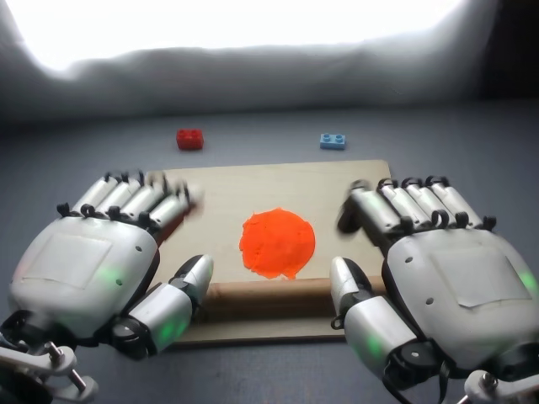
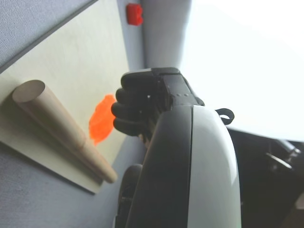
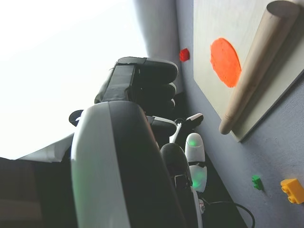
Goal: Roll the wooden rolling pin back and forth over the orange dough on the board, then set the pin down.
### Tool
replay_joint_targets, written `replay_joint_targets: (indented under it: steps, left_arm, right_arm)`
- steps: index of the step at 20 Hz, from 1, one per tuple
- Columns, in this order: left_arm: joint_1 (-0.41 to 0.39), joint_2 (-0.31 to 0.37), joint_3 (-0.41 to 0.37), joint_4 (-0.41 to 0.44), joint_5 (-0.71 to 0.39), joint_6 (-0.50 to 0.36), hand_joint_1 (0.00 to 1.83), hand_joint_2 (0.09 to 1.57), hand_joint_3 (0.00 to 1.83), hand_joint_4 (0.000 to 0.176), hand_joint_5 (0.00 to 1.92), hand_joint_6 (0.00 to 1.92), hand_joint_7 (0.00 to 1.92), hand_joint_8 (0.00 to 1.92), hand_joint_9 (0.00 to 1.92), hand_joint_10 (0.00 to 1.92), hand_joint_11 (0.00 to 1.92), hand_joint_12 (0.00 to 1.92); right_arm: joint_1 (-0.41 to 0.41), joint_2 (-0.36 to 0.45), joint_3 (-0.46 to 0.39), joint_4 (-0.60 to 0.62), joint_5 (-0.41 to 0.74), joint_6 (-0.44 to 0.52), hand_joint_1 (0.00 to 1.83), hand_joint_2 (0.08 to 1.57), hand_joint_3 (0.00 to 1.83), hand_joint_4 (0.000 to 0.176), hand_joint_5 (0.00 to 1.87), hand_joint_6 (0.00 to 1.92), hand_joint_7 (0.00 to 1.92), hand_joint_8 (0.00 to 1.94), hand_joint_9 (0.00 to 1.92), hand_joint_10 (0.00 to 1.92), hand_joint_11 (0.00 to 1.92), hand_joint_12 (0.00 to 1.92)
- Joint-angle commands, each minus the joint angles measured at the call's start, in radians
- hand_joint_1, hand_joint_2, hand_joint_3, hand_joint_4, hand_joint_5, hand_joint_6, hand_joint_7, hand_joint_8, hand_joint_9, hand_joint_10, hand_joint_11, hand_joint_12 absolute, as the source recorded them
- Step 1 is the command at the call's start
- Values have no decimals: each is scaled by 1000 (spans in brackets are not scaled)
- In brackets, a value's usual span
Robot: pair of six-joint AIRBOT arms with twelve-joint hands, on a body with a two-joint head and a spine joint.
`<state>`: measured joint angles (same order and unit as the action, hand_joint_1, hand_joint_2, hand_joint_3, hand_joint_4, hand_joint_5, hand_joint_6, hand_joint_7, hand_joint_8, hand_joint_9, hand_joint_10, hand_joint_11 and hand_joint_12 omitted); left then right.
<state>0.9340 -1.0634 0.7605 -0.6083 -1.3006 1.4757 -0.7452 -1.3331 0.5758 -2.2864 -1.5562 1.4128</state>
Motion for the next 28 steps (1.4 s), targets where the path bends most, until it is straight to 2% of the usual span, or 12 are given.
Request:
replay_joint_targets:
  steps: [1,5,13,16,21,28]
  left_arm:
    - [-5,2,4,54,-118,-2,0,1498,59,0,0,0,0,0,0,0,0,0]
    - [-5,11,3,53,-117,-6,0,1503,52,0,0,0,0,0,0,0,0,0]
    - [7,24,15,15,-23,-19,0,1494,36,0,0,0,0,0,0,0,0,0]
    - [31,5,28,5,-23,-37,0,1478,26,0,0,0,0,0,0,0,0,0]
    - [37,-18,31,-13,14,-17,0,1432,1,0,0,0,0,0,0,0,0,0]
    - [58,-45,38,-12,-7,-21,0,1398,0,0,0,0,0,0,0,0,0,0]
  right_arm:
    - [5,1,-3,-103,-68,1,0,1547,48,0,125,13,118,2,78,8,0,109]
    - [7,-2,-3,-81,-49,-3,0,1560,20,0,122,5,112,3,76,3,0,59]
    - [76,-77,16,92,-58,-31,0,1563,9,0,100,5,92,1,59,1,12,8]
    - [87,-123,65,100,-67,-52,0,1531,0,0,86,0,78,0,48,0,5,8]
    - [82,-197,152,105,-69,-120,0,1471,0,0,98,9,89,8,56,6,18,17]
    - [63,-293,224,105,-72,-124,0,1442,0,0,95,6,81,4,43,3,12,6]
